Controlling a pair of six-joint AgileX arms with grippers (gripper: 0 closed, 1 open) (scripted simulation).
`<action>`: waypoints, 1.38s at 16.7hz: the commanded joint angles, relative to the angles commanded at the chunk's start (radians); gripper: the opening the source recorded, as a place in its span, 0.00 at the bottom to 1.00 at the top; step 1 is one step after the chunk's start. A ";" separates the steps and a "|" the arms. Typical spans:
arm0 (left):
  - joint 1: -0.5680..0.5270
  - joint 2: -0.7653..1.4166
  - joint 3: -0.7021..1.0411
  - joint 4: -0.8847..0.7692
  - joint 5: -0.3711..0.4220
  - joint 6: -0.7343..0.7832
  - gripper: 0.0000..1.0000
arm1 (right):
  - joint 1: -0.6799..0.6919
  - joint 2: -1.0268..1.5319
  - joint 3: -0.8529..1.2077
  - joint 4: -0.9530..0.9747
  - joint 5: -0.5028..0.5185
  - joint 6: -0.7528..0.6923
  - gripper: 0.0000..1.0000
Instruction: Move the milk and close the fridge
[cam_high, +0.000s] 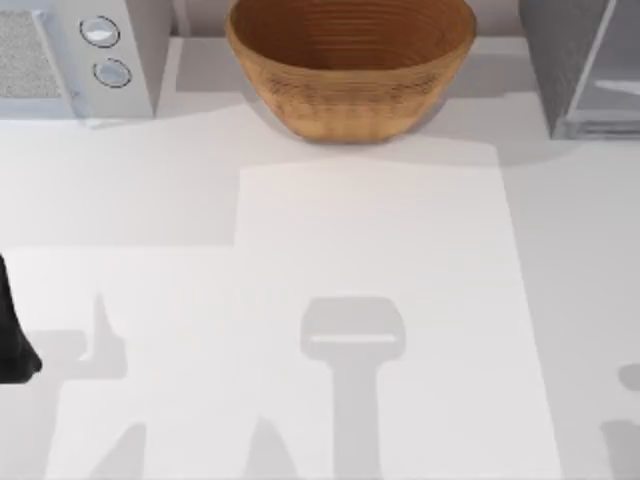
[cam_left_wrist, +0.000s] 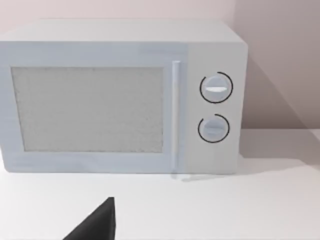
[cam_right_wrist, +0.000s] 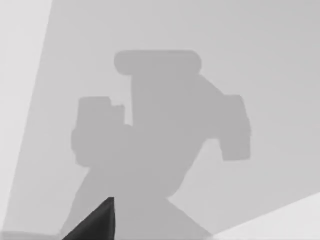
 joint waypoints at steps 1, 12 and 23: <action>0.000 0.000 0.000 0.000 0.000 0.000 1.00 | -0.096 0.107 0.037 -0.005 -0.049 -0.107 1.00; 0.000 0.000 0.000 0.000 0.000 0.000 1.00 | -1.071 1.259 0.327 0.038 -0.547 -1.210 1.00; 0.000 0.000 0.000 0.000 0.000 0.000 1.00 | -1.256 1.464 0.370 0.084 -0.650 -1.403 1.00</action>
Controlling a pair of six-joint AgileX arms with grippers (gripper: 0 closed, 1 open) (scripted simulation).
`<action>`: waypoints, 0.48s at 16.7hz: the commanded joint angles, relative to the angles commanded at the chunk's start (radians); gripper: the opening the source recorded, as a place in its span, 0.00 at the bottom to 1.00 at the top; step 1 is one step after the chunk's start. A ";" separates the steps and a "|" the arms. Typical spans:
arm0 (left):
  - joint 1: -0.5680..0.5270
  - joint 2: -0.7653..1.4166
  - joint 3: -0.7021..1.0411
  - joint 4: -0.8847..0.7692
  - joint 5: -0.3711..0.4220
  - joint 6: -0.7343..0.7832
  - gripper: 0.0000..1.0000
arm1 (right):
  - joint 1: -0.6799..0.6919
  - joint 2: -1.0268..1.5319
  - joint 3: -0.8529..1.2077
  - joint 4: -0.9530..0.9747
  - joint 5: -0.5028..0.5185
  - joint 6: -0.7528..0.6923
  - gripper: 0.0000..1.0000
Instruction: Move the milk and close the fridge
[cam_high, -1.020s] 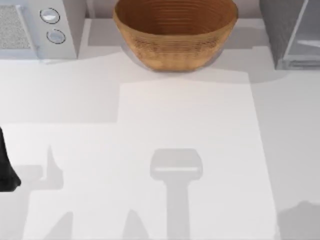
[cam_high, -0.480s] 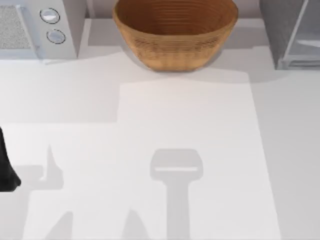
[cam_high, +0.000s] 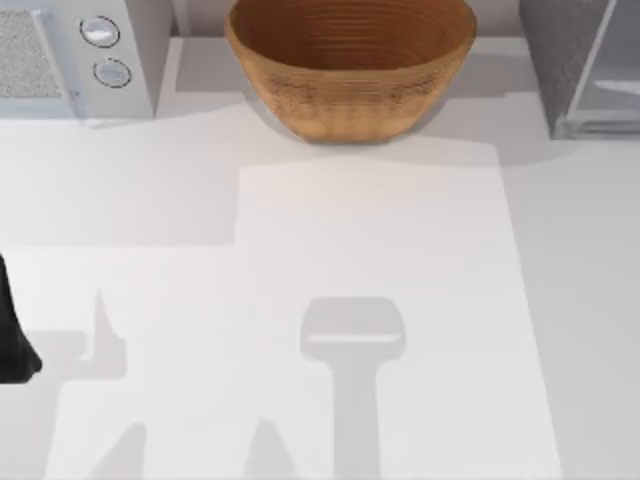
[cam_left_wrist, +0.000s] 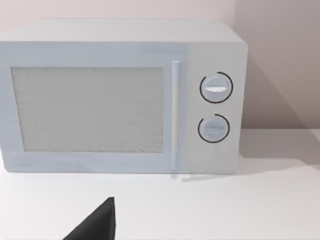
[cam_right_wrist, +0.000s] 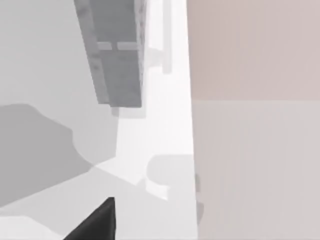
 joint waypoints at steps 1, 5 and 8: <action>0.000 0.000 0.000 0.000 0.000 0.000 1.00 | 0.011 0.002 0.002 0.011 0.000 0.011 1.00; 0.000 0.000 0.000 0.000 0.000 0.000 1.00 | 0.156 0.021 0.029 0.143 0.007 0.162 1.00; 0.000 0.000 0.000 0.000 0.000 0.000 1.00 | 0.328 0.038 0.052 0.323 0.030 0.385 1.00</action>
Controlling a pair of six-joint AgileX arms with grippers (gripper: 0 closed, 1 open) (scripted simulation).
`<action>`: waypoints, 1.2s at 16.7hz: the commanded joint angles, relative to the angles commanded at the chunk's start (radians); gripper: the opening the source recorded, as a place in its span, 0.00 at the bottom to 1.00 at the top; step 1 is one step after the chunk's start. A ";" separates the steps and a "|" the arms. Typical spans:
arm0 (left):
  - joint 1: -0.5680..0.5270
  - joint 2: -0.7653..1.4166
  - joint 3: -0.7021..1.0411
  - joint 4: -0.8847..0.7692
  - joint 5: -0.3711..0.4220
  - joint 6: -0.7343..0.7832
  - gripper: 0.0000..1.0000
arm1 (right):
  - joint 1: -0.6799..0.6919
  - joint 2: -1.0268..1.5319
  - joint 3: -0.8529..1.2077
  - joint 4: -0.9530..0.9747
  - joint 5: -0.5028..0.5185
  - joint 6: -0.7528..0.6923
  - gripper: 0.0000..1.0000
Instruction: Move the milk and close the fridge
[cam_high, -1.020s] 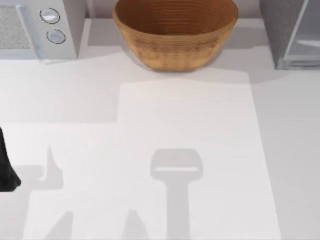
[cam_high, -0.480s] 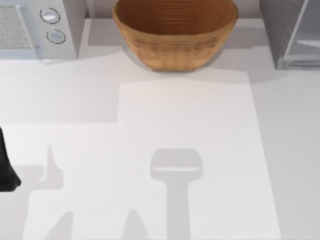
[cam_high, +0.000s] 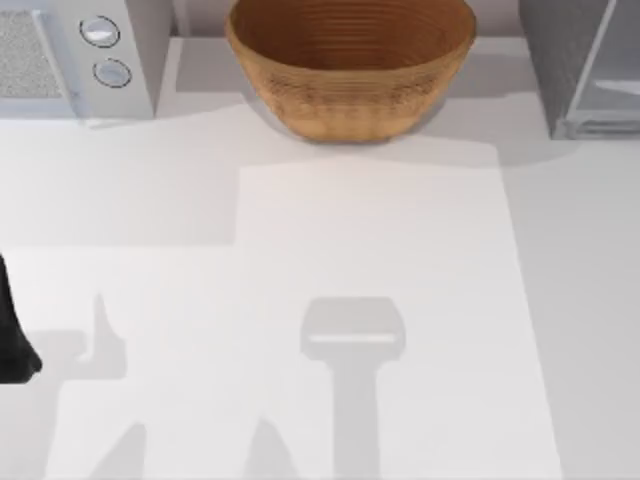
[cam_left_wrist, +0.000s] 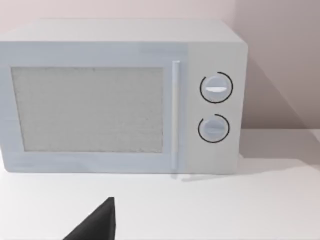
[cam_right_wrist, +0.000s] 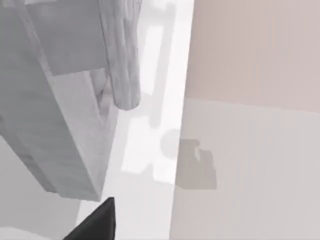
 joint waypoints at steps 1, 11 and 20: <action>0.000 0.000 0.000 0.000 0.000 0.000 1.00 | 0.061 0.004 0.004 0.072 0.013 0.092 1.00; 0.000 0.000 0.000 0.000 0.000 0.000 1.00 | 0.512 -0.001 -0.057 0.750 0.174 0.911 1.00; 0.000 0.000 0.000 0.000 0.000 0.000 1.00 | 0.544 -0.009 -0.078 0.833 0.195 0.993 1.00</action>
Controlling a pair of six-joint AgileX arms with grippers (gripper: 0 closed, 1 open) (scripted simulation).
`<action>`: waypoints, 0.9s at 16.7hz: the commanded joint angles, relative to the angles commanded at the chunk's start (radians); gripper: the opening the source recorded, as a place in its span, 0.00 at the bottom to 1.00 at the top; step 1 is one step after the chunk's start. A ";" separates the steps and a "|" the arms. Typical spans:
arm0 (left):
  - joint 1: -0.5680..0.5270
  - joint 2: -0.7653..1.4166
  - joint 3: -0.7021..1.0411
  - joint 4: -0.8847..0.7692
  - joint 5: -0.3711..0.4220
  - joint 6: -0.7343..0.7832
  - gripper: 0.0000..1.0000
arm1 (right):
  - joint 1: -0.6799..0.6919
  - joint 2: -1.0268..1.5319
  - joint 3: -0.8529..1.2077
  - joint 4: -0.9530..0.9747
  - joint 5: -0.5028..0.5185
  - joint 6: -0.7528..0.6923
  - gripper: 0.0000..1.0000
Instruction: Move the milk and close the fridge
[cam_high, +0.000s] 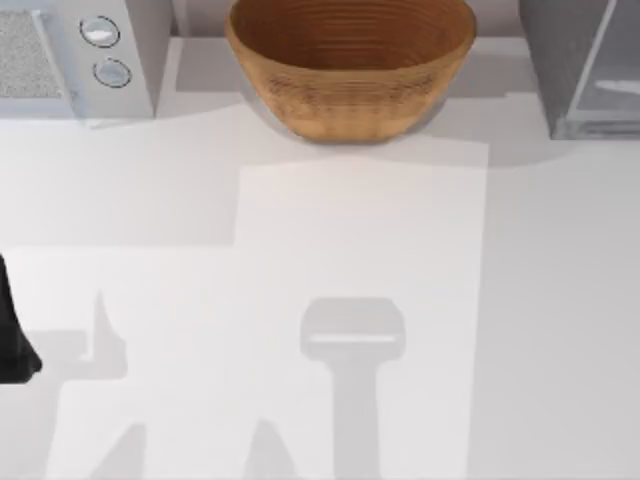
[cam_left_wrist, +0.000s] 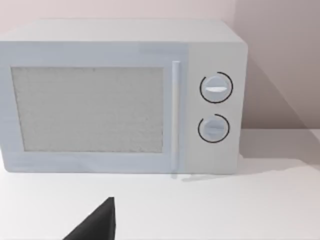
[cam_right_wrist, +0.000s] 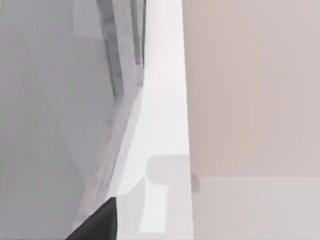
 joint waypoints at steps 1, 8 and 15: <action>0.000 0.000 0.000 0.000 0.000 0.000 1.00 | 0.011 0.000 -0.008 0.003 0.011 0.011 1.00; 0.000 0.000 0.000 0.000 0.000 0.000 1.00 | 0.324 -0.073 -0.084 0.121 0.243 0.198 1.00; 0.000 0.000 0.000 0.000 0.000 0.000 1.00 | 0.626 -0.133 -0.178 0.221 0.482 0.415 1.00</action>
